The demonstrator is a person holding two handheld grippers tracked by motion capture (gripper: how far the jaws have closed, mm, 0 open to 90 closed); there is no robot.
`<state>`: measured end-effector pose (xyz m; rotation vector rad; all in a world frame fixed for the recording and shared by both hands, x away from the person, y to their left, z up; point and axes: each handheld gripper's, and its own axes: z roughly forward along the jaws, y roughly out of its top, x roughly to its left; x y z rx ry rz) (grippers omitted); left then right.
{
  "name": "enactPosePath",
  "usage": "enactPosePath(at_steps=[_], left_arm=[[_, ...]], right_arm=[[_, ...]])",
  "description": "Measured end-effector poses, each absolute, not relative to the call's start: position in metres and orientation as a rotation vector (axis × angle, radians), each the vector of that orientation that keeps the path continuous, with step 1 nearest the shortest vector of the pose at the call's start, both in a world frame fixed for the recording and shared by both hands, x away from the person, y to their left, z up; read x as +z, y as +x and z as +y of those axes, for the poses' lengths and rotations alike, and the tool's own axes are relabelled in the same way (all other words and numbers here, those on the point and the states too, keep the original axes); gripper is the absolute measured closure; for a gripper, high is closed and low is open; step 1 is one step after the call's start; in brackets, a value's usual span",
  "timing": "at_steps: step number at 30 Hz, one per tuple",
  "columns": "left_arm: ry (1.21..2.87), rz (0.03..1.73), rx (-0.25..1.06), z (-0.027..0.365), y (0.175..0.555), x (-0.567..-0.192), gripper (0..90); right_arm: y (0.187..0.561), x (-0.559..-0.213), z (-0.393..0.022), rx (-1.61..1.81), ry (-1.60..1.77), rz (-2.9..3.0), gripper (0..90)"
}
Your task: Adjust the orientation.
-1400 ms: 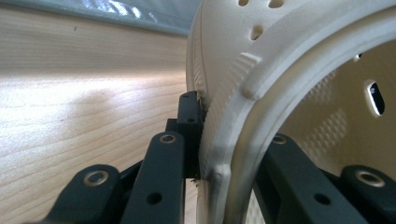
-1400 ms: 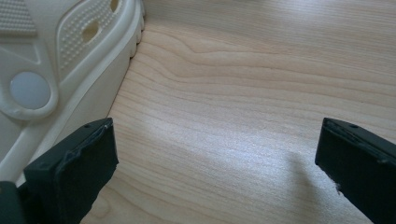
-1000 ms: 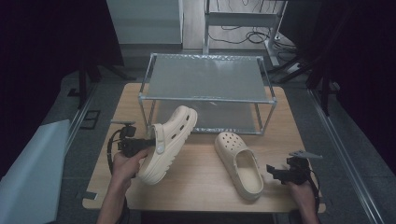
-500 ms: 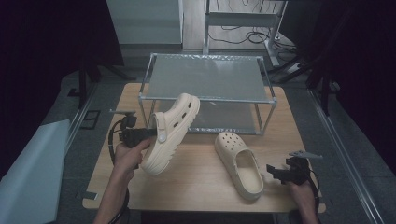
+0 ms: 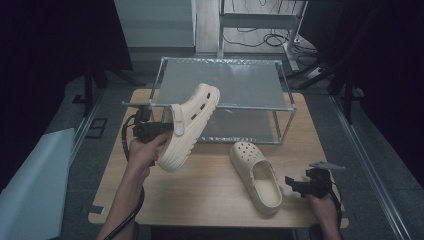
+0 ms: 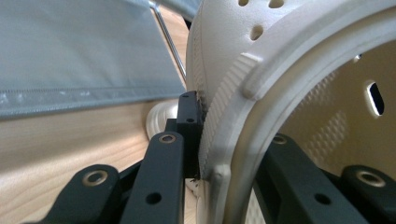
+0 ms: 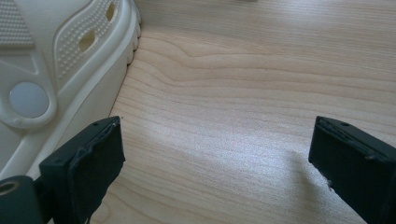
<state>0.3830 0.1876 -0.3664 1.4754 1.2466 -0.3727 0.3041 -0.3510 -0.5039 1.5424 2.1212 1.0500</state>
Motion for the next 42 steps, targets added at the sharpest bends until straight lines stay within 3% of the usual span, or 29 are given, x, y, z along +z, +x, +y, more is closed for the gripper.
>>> enactPosePath(at_steps=[42], left_arm=[[1.348,1.418,-0.286,0.168,0.463,-0.332,77.1]], right_arm=[[0.304,-0.504,-0.352,1.061,1.559,2.111,3.2]])
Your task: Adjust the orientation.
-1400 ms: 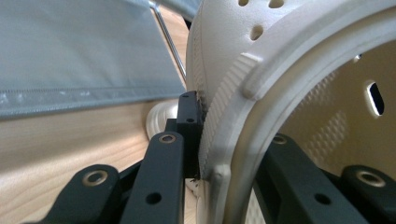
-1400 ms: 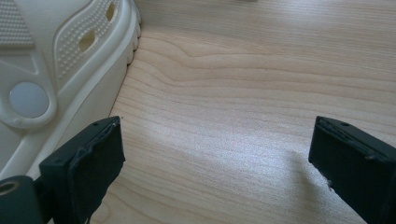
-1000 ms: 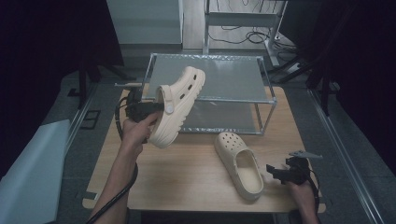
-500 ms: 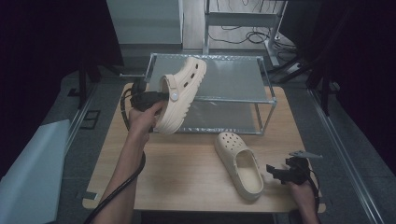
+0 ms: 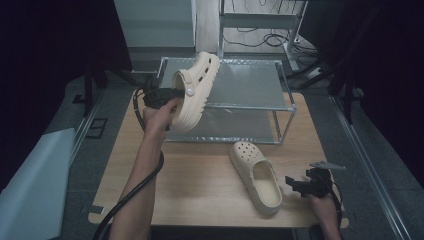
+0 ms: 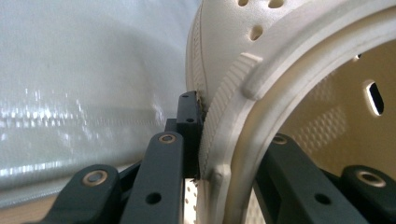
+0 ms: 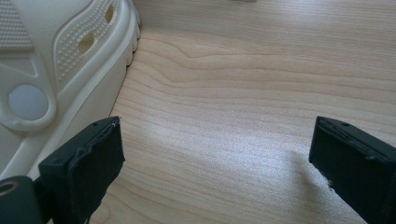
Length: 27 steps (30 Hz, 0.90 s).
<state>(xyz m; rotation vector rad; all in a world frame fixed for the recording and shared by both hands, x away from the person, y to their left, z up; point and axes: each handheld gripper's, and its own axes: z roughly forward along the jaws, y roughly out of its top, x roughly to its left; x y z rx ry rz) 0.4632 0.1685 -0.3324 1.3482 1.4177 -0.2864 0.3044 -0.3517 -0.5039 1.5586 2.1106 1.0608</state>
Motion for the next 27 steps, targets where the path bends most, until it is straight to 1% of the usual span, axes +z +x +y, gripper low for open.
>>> enactPosePath(at_steps=[13,18,27], left_arm=[[1.297,1.468,-0.248,0.16,0.489,-0.325,77.1],[1.273,1.522,-0.209,0.155,0.503,-0.324,77.0],[1.239,1.569,-0.165,0.15,0.52,-0.324,77.0]], right_arm=[[0.305,-0.504,-0.353,1.057,1.573,2.1,3.2],[0.305,-0.504,-0.354,1.064,1.577,2.1,3.4],[0.305,-0.504,-0.355,1.061,1.575,2.105,4.1]])
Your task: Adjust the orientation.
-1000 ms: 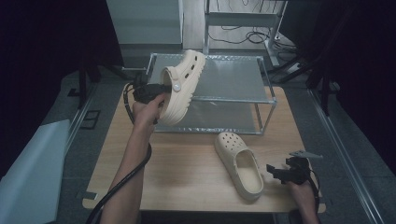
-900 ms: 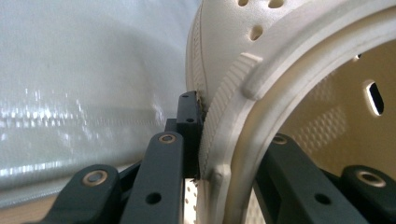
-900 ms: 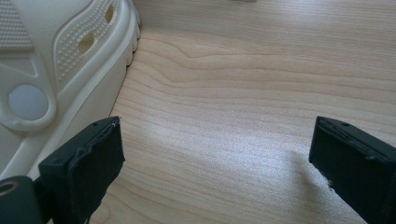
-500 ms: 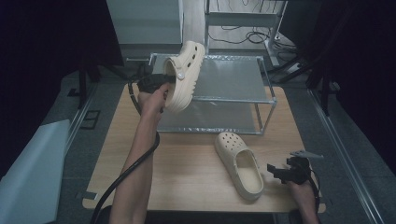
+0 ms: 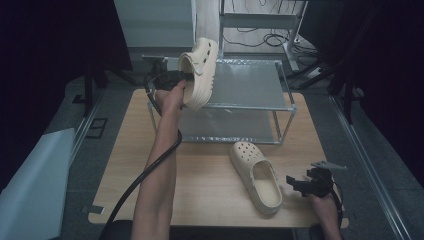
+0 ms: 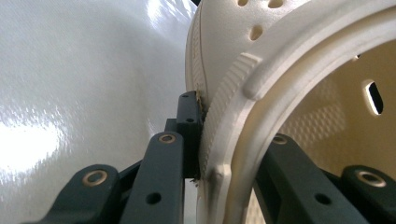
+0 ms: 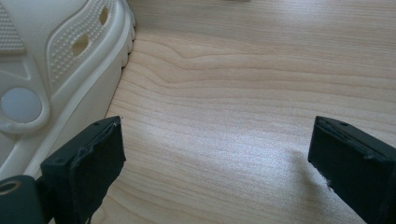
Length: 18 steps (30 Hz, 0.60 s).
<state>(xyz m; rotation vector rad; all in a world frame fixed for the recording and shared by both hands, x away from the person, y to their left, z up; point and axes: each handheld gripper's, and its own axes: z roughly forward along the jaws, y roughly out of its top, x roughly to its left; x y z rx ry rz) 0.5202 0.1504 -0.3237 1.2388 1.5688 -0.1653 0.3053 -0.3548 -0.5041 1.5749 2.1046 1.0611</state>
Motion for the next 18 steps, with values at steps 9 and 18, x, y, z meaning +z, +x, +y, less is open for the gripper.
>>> enactPosePath(at_steps=[9,18], left_arm=[[1.193,1.641,-0.077,0.156,0.532,-0.328,77.0],[1.232,1.712,0.018,0.154,0.543,-0.325,76.8]], right_arm=[[0.306,-0.505,-0.356,1.058,1.574,2.11,4.7],[0.306,-0.504,-0.358,1.059,1.578,2.111,5.5]])
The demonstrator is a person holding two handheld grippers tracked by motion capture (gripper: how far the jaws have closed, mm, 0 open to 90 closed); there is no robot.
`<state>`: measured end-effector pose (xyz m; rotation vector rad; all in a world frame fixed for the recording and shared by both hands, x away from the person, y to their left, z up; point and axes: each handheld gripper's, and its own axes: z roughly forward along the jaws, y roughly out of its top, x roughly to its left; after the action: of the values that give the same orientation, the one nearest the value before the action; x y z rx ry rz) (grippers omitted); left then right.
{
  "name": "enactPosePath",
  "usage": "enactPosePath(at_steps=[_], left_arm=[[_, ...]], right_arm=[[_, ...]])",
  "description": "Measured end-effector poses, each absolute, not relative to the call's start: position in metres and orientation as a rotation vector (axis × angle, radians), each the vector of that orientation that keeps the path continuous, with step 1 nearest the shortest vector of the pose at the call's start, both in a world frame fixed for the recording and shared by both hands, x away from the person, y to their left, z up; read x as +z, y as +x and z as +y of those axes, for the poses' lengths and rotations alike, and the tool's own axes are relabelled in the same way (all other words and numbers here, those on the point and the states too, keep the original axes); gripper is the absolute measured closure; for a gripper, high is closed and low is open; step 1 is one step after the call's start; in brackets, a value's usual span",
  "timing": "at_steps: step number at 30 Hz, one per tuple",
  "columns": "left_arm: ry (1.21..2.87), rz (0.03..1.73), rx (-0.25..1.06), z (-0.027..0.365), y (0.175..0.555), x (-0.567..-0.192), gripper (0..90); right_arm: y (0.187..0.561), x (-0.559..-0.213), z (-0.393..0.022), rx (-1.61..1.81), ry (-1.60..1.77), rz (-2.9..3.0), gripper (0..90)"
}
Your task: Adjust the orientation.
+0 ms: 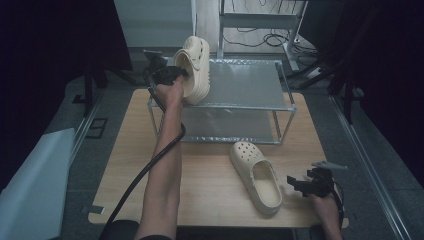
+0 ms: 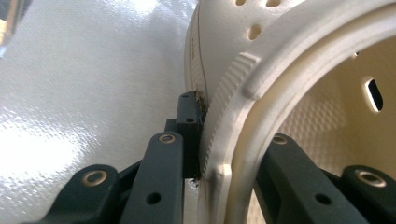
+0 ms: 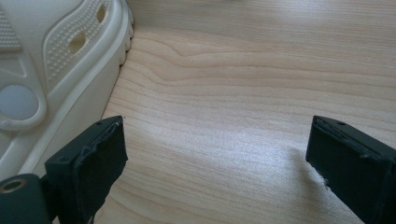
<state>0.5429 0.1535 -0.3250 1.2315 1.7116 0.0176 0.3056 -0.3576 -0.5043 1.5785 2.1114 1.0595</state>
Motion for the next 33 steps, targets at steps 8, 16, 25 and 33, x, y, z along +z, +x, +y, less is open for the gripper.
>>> enactPosePath(at_steps=[8,16,25,33], left_arm=[[1.219,1.705,0.023,0.149,0.544,-0.327,69.1],[1.208,1.695,0.024,0.138,0.545,-0.329,56.5],[1.248,1.699,0.025,0.13,0.549,-0.328,45.6],[1.307,1.677,0.035,0.121,0.552,-0.33,30.7]], right_arm=[[0.306,-0.505,-0.357,1.056,1.576,2.121,6.0],[0.306,-0.505,-0.357,1.057,1.576,2.119,6.2],[0.306,-0.505,-0.358,1.059,1.576,2.12,6.5],[0.305,-0.505,-0.358,1.06,1.576,2.123,6.9]])
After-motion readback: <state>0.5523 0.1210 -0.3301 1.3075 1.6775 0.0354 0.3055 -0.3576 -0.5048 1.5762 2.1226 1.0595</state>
